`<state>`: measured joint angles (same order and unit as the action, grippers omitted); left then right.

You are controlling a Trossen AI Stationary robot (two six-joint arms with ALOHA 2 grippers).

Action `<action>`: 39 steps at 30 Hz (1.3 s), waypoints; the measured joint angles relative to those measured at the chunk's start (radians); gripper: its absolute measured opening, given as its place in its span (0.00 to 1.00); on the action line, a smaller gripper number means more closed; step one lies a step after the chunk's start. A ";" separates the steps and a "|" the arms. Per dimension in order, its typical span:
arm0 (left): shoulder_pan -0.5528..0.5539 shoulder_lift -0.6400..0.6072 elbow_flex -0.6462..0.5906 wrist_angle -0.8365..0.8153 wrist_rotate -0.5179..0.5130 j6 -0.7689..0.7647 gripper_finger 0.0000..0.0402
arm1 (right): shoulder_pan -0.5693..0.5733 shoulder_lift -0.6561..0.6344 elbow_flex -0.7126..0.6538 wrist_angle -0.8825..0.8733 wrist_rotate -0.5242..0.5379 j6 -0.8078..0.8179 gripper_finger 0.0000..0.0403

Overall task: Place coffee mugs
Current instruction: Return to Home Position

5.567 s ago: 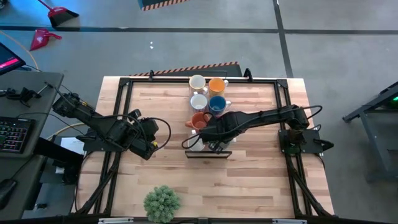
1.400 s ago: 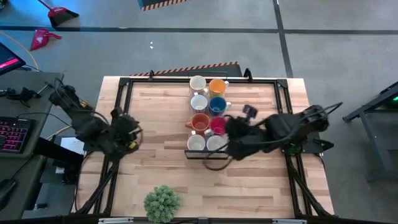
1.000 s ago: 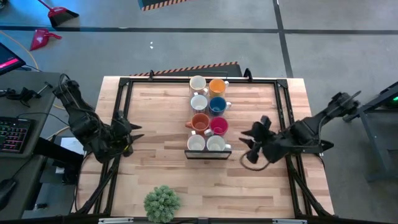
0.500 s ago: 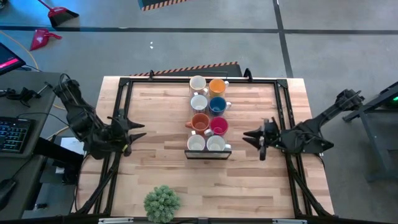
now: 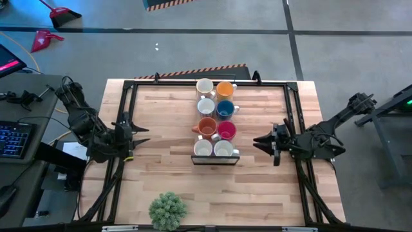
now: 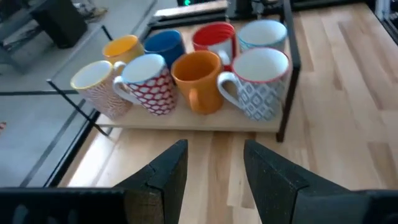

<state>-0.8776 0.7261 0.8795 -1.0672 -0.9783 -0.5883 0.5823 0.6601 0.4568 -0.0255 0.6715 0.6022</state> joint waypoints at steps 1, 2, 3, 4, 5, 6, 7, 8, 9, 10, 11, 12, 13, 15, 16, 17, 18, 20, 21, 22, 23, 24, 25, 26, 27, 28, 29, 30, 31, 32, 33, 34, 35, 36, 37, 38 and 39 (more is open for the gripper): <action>0.000 0.000 0.000 0.000 0.014 0.007 0.37 | 0.000 0.000 0.000 0.000 -0.015 0.000 0.24; 0.000 0.000 0.000 0.000 0.028 0.009 0.37 | 0.000 0.000 0.000 0.000 -0.024 0.000 0.24; 0.000 0.000 0.000 0.000 0.044 0.008 0.37 | 0.000 0.000 0.000 0.000 -0.038 0.000 0.24; 0.000 0.000 0.000 0.000 0.061 0.008 0.37 | 0.000 0.000 0.000 0.000 -0.047 0.000 0.24; 0.000 0.000 0.000 0.000 0.077 0.009 0.37 | 0.000 0.000 0.000 0.000 -0.056 0.000 0.24; 0.000 0.000 0.000 0.000 0.093 0.009 0.37 | 0.000 0.000 0.000 0.000 -0.066 0.000 0.24; 0.000 0.000 0.000 0.000 0.110 0.008 0.37 | 0.000 0.000 0.000 0.000 -0.075 0.000 0.24; 0.000 0.000 0.000 0.000 0.125 0.006 0.37 | 0.000 0.000 0.000 0.000 -0.081 0.000 0.24; 0.000 0.000 0.000 0.000 0.140 0.007 0.37 | 0.000 0.000 0.000 0.000 -0.084 0.000 0.24; 0.000 0.000 0.000 0.000 0.156 0.009 0.37 | 0.000 0.000 0.000 0.000 -0.089 0.000 0.24; 0.000 0.000 0.000 0.000 0.172 0.008 0.37 | 0.000 0.000 0.000 0.000 -0.089 0.000 0.24; 0.000 0.000 0.000 0.000 0.188 0.007 0.37 | 0.000 0.000 0.000 0.000 -0.089 0.000 0.24; 0.000 0.000 0.000 0.000 0.202 0.007 0.37 | 0.000 0.000 0.000 0.000 -0.089 0.000 0.24; 0.000 0.000 0.000 0.000 0.228 0.008 0.37 | 0.000 0.000 0.000 0.000 -0.089 0.000 0.24; 0.000 0.000 0.000 0.000 0.241 0.007 0.37 | 0.000 0.000 0.000 0.000 -0.089 0.000 0.24; 0.000 0.000 0.000 0.000 0.249 0.006 0.37 | 0.000 0.000 0.000 0.000 -0.089 0.000 0.24; 0.000 0.000 0.000 0.000 0.256 0.007 0.37 | 0.000 0.000 0.000 0.000 -0.089 0.000 0.24; 0.000 0.000 0.000 0.000 0.268 0.008 0.37 | 0.000 0.000 0.000 0.000 -0.089 0.000 0.24; 0.000 0.000 0.000 0.000 0.271 0.006 0.37 | 0.000 0.000 0.000 0.000 -0.089 0.000 0.24; 0.000 0.000 0.000 0.000 0.272 0.007 0.37 | 0.000 0.000 0.000 0.000 -0.089 0.000 0.24; 0.000 0.000 0.000 0.000 0.272 0.007 0.37 | 0.000 0.000 0.000 0.000 -0.089 0.000 0.24; 0.000 0.000 0.000 0.000 0.272 0.008 0.37 | 0.000 0.000 0.000 0.000 -0.089 0.000 0.24; 0.000 0.000 0.000 0.000 0.272 0.007 0.37 | 0.000 0.000 0.000 0.000 -0.089 0.000 0.24; 0.000 0.000 0.000 0.000 0.272 0.007 0.37 | 0.000 0.000 0.000 0.000 -0.089 0.000 0.24; 0.000 0.000 0.000 0.000 0.272 0.007 0.37 | 0.000 0.000 0.000 0.000 -0.089 0.000 0.24; 0.000 0.000 0.000 0.000 0.272 0.009 0.37 | 0.000 0.000 0.000 0.000 -0.089 0.000 0.24; 0.000 0.000 0.000 0.000 0.272 0.008 0.37 | 0.000 0.000 0.000 0.000 -0.089 0.000 0.24; 0.000 0.000 0.000 0.000 0.272 0.007 0.37 | 0.000 0.000 0.000 0.000 -0.089 0.000 0.24; 0.000 0.000 0.000 0.000 0.272 0.007 0.37 | 0.000 0.000 0.000 0.000 -0.089 0.000 0.24; 0.000 0.000 0.000 0.000 0.272 0.008 0.37 | 0.000 0.000 0.000 0.000 -0.089 0.000 0.24; 0.000 0.000 0.000 0.000 0.272 0.008 0.37 | 0.000 0.000 0.000 0.000 -0.089 0.000 0.24; 0.000 0.000 0.000 0.000 0.272 0.007 0.37 | 0.000 0.000 0.000 0.000 -0.089 0.000 0.24; 0.000 0.000 0.000 0.000 0.272 0.007 0.37 | 0.000 0.000 0.000 0.000 -0.089 0.000 0.24; 0.000 0.000 0.000 0.000 0.272 0.008 0.37 | 0.000 0.000 0.000 0.000 -0.089 0.000 0.24; 0.000 0.000 0.000 0.000 0.272 0.008 0.37 | 0.000 0.000 0.000 0.000 -0.089 0.000 0.24; 0.000 0.000 0.000 0.000 0.272 0.007 0.37 | 0.000 0.000 0.000 0.000 -0.089 0.000 0.24; 0.000 0.000 0.000 0.000 0.272 0.007 0.37 | 0.000 0.000 0.000 0.000 -0.089 0.000 0.24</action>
<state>-0.8776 0.7261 0.8799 -1.0672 -0.7063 -0.5816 0.5823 0.6605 0.4568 -0.0254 0.5826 0.6018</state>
